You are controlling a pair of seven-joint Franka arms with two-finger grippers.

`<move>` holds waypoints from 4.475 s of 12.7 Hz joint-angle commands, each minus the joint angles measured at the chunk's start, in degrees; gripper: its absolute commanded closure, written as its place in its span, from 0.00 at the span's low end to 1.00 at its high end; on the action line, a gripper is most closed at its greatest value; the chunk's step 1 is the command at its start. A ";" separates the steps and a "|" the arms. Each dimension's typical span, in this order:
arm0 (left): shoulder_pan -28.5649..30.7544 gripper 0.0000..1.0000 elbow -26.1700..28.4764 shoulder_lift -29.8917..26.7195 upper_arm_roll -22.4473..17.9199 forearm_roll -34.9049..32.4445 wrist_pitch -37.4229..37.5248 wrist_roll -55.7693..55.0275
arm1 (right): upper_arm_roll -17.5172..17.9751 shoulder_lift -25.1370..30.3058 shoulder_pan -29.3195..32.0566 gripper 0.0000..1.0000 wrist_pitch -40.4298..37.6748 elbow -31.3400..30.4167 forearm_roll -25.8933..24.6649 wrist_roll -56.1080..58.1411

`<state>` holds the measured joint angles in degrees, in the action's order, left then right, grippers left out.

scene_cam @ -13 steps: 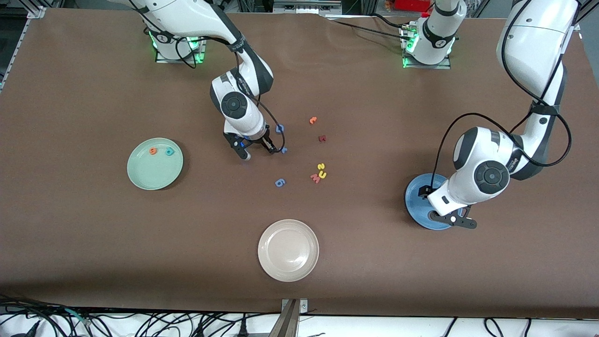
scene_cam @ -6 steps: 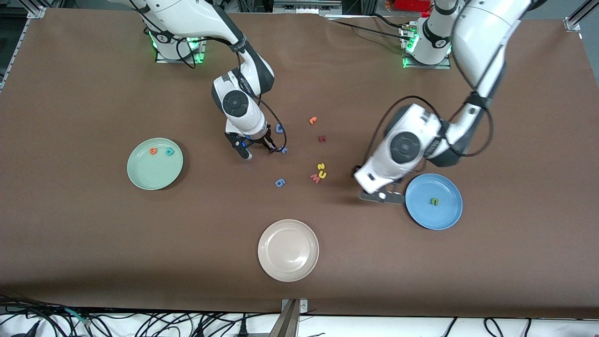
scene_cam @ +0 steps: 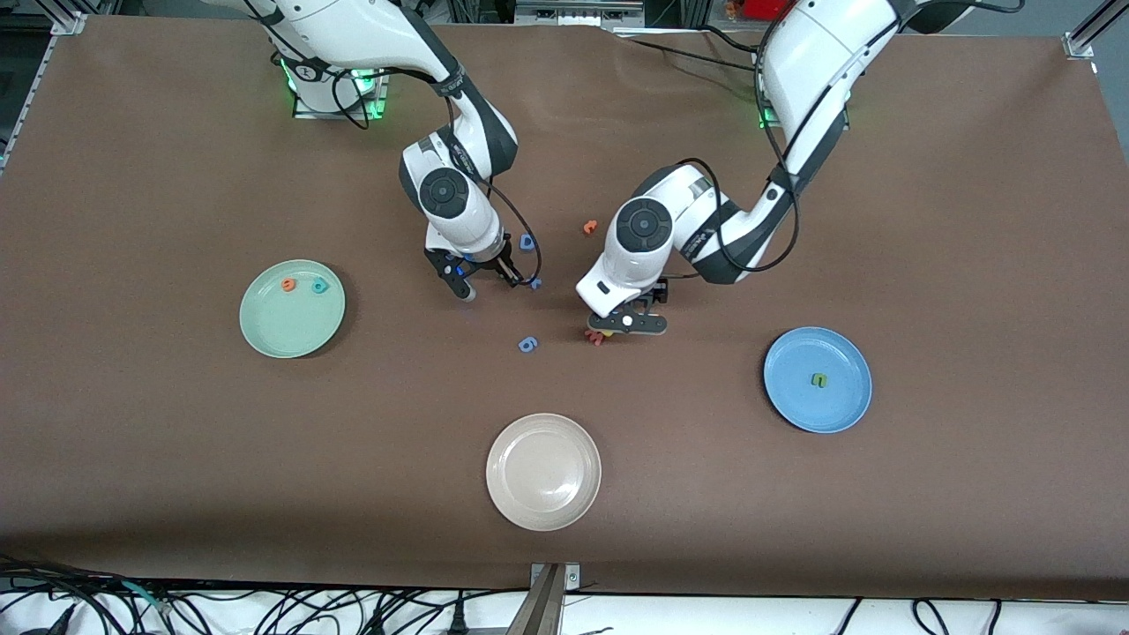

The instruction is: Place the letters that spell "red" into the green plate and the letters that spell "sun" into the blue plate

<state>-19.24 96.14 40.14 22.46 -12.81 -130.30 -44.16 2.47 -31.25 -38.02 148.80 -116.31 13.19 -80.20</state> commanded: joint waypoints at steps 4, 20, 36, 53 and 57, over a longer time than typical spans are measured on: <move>-0.80 0.02 -1.31 3.10 -0.57 -1.33 -2.06 -0.31 | -10.18 9.26 -0.65 1.00 -18.15 -0.06 0.25 7.66; -2.47 0.78 -5.61 6.88 -1.19 -1.25 -2.15 -1.98 | -38.86 5.15 7.69 1.00 -27.44 -2.00 0.96 64.46; 22.03 0.89 -9.66 -0.85 3.56 -1.16 20.52 25.76 | -38.95 3.99 8.40 0.01 -29.50 3.00 4.56 67.37; 28.39 0.00 -9.75 0.81 2.76 -1.34 15.17 -5.76 | -43.79 5.50 7.87 0.00 -75.79 47.49 4.65 71.76; 20.93 0.00 -9.57 0.81 3.03 -0.38 10.88 -36.55 | -30.81 6.80 18.48 0.00 -73.22 47.31 3.16 77.65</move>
<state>4.05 85.96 41.73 25.76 -14.70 -116.75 -69.70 -34.55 -25.33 -25.94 75.05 -69.72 16.64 -5.43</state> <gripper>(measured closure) 0.000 0.000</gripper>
